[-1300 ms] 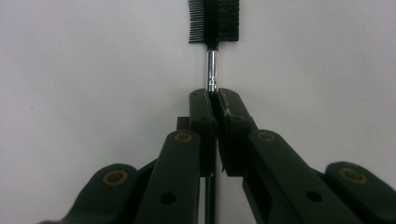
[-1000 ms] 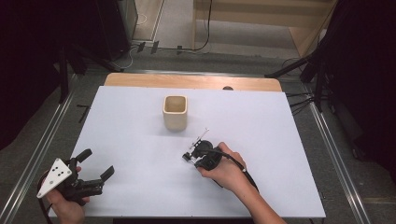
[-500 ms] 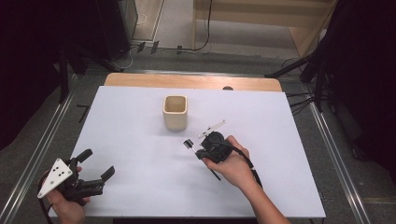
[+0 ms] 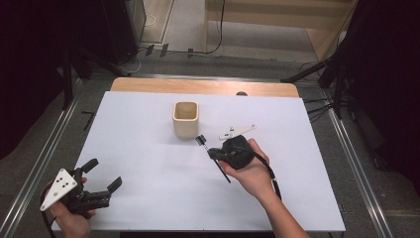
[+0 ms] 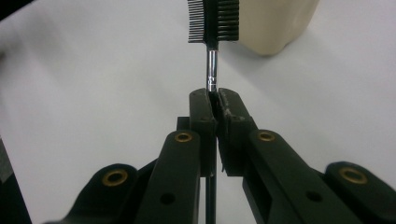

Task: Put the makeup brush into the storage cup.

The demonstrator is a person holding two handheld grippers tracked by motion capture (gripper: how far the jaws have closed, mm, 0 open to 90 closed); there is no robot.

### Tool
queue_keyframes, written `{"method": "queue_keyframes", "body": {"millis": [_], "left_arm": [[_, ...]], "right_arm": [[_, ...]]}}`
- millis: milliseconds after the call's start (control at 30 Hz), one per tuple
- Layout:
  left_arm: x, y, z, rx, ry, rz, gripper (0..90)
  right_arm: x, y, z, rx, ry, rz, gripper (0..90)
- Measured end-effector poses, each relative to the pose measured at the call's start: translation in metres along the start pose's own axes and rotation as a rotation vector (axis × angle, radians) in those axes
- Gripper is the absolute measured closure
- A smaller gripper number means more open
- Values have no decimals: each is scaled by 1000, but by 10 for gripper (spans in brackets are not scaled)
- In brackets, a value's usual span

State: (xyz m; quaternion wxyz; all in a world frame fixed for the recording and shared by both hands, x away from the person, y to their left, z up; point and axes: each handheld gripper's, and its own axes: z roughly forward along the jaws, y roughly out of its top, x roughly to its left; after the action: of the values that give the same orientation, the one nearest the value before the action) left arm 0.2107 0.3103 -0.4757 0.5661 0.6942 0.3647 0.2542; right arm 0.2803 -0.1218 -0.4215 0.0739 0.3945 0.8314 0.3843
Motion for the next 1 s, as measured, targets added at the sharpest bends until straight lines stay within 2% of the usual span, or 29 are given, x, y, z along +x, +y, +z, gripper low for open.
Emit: {"method": "queue_keyframes", "body": {"millis": [33,67,100,233,333,567,633,767,833,1000], "left_arm": [[0,0,0,0,0,0,3],[0,0,0,0,0,0,3],[0,0,0,0,-1,0,3],[-1,0,0,1,0,2,3],[-1,-1,1,1,-2,-3,3],[-2,-1,1,4,-2,-2,3],[-2,-1,1,2,-2,-2,3],[-2,0,1,3,-3,0,3],[-2,-1,1,2,-2,-2,3],[-2,-1,1,3,-3,-1,3]], "right_arm": [[0,0,0,0,0,0,873],[0,1,-4,-31,-3,5,873],[0,1,-4,-31,-3,5,873],[-1,3,-12,-98,-5,6,873],[-2,4,-15,-117,-7,9,873],[-4,8,-26,-204,-27,14,873],[-5,9,-26,-210,-31,17,873],[-8,13,-29,-261,-21,32,873],[-8,15,-31,-296,-26,25,873],[-7,19,-34,-337,-45,15,873]]}}
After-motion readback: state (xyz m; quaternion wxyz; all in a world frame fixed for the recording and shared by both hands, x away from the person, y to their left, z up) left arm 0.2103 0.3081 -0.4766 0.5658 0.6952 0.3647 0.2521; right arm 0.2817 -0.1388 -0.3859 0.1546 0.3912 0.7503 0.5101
